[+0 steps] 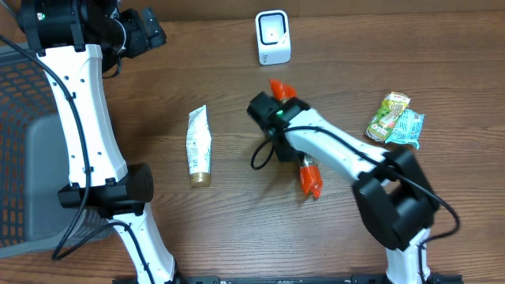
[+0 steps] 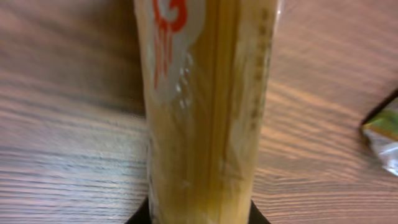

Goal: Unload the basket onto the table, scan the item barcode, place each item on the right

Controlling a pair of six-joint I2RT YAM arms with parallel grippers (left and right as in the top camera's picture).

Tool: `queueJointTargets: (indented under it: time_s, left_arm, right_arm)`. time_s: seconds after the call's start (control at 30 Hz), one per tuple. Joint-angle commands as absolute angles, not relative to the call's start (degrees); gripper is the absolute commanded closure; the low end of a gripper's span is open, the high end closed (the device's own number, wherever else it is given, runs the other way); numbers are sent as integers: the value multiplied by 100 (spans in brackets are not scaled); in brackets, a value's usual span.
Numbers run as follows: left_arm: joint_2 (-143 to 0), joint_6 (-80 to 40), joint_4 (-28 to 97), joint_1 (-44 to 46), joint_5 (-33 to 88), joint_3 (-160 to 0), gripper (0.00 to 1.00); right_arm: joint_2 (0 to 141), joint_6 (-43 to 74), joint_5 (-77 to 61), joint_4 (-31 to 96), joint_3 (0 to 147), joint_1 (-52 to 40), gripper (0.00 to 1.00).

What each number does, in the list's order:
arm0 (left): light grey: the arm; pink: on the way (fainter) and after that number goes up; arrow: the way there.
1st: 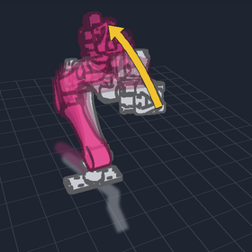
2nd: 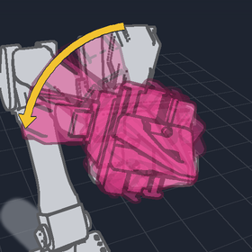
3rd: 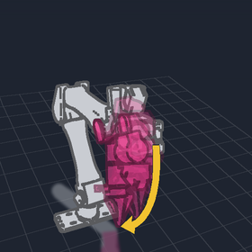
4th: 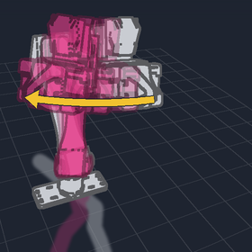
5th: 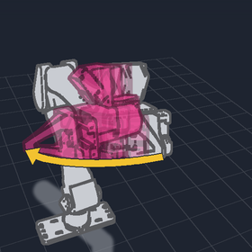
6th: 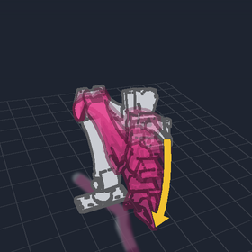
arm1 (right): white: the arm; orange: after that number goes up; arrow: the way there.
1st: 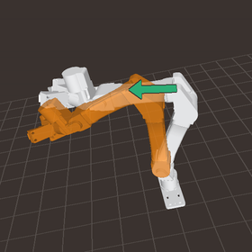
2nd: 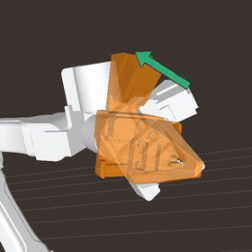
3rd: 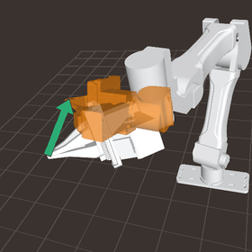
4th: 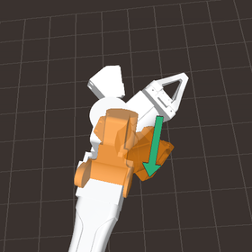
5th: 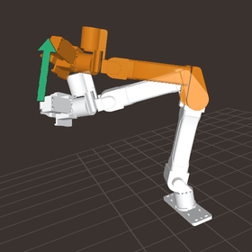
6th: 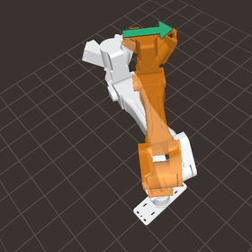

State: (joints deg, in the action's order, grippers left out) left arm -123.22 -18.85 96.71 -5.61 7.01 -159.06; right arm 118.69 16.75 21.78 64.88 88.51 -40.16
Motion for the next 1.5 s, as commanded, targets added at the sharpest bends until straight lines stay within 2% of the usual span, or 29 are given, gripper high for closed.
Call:
queueJointTargets:
  time_s: [0.0,0.1,0.17,0.23,0.3,0.43,0.6,0.73,0.77,0.83,0.87,1.07,1.17,1.47]
  left_arm:
    - [-12173,-1778,9679,-523,663,-15915,0]
    - [-12173,-1778,9679,-523,663,-15915,1]
    - [-12173,-1778,9679,-523,663,-15915,1]
    - [-12173,-1778,9679,-523,663,-15915,0]
    - [-12173,-1778,9679,-523,663,-15915,1]
    - [-12173,-1778,9679,-523,661,-15915,0]
    - [-12173,-1778,9679,-523,661,-15915,1]
    - [-12173,-1776,9679,-523,661,-15915,1]
    - [-12173,-1778,9679,-523,661,-15915,0]
    - [-12173,-1778,9679,-523,661,-15915,0]
    - [-12173,-1778,9679,-523,661,-15915,1]
    - [-12173,-1778,9679,-523,663,-15915,0]
    - [-12173,-1776,9679,-523,661,-15915,0]
    - [-12173,-1778,9679,-523,661,-15915,0]
  right_arm:
    - [11874,1332,2095,6598,8895,-4160,83]
    - [11821,1297,1247,6663,9100,-4340,76]
    - [11819,1299,593,6674,9284,-4491,59]
    - [11819,1299,36,6602,9378,-4626,37]
    - [11819,1299,-445,6510,9389,-4729,29]
    - [11819,1299,-764,6490,9389,-4858,26]
    - [11791,1347,-915,6541,9529,-4674,30]
    - [11526,1339,-913,6751,9931,-4027,30]
    - [11434,1326,-913,6807,10049,-3824,28]
    - [11244,1247,-923,6866,10228,-3304,18]
    - [11205,1166,-972,6864,10230,-3146,17]
    - [11225,408,-1968,6932,10020,-2272,17]
    - [11231,115,-2471,6860,9760,-2410,22]
    - [11231,395,-2591,6681,9124,-3474,21]
